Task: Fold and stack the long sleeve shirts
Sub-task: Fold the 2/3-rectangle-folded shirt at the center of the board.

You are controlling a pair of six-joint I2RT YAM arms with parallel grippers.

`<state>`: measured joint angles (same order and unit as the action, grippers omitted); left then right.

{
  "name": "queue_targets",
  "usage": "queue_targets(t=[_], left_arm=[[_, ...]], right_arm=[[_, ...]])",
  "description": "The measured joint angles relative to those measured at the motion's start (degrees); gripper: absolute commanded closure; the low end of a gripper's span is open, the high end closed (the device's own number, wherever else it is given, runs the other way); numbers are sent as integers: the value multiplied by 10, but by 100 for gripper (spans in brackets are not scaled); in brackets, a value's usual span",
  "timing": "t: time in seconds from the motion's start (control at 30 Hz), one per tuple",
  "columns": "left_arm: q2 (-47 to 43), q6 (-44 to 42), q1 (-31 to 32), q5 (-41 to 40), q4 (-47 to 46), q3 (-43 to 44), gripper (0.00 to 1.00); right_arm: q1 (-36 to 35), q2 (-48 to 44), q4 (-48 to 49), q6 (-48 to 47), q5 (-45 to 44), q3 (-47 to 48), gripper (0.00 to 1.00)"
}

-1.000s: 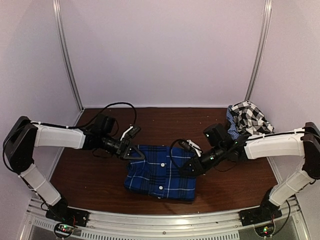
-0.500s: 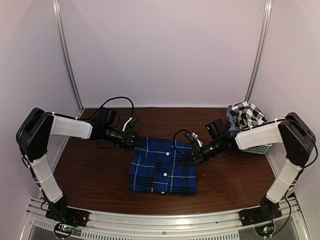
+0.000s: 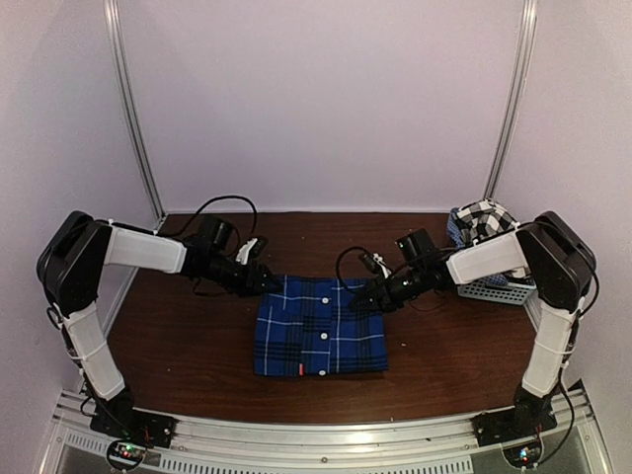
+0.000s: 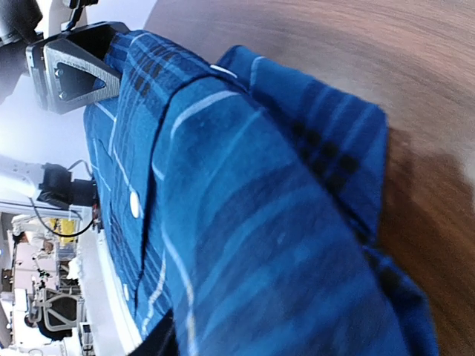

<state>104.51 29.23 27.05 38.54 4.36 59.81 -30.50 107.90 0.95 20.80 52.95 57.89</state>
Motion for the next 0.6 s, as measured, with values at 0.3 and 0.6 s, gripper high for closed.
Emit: queue_targets(t=[0.3, 0.6], left_arm=[[38, -16, 0, -99, 7, 8, 59], [47, -20, 2, -141, 5, -4, 62]], right_arm=[[13, 4, -32, -9, -77, 26, 44], [20, 13, -56, -24, -143, 40, 42]])
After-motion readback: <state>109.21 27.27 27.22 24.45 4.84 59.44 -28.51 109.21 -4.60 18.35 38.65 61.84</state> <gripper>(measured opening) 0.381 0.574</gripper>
